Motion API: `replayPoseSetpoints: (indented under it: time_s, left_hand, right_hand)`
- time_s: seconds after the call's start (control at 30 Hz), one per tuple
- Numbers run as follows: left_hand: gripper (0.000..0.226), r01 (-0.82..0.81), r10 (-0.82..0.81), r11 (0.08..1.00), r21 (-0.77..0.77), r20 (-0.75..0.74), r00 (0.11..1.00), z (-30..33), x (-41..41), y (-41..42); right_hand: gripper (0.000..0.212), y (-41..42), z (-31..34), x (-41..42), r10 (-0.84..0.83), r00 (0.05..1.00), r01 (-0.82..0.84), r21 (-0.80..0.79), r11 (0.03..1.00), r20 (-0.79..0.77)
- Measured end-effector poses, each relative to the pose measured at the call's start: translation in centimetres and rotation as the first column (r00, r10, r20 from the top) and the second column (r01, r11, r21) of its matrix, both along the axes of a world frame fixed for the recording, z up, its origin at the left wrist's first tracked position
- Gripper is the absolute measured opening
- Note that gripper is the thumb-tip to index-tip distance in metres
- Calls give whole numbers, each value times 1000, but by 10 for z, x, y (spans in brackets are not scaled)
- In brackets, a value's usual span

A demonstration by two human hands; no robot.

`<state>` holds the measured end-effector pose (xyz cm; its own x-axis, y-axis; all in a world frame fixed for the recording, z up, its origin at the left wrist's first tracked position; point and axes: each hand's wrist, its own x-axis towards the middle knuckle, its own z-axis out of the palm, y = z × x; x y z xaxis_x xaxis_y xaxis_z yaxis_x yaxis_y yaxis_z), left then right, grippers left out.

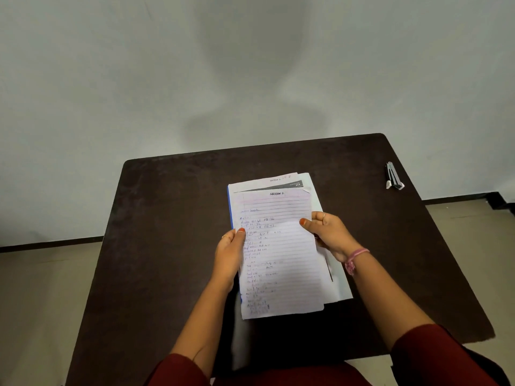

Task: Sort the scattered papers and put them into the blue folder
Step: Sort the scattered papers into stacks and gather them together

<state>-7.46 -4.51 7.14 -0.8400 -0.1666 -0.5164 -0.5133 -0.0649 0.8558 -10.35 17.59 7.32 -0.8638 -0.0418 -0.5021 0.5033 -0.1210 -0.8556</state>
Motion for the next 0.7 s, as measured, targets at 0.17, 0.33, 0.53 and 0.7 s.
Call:
replayPoseSetpoints:
  time_s: [0.17, 0.33, 0.53, 0.7]
  left_hand:
    - [21, -36, 35, 997, 74, 13, 999, 8, 4, 19]
    - [20, -94, 91, 989, 111, 27, 995, 15, 12, 34]
    - [13, -38, 31, 995, 94, 75, 997, 16, 14, 35]
    - [7, 1, -4, 999, 43, 76, 997, 16, 1, 35]
  right_hand:
    - [19, -4, 6, 5, -23, 999, 23, -14, 1000, -37]
    - [18, -4, 0, 16, -27, 998, 26, -14, 1000, -64]
    - [23, 15, 3, 25, 11, 999, -12, -31, 999, -38]
    - [21, 23, -2, 29, 34, 999, -34, -25, 999, 3]
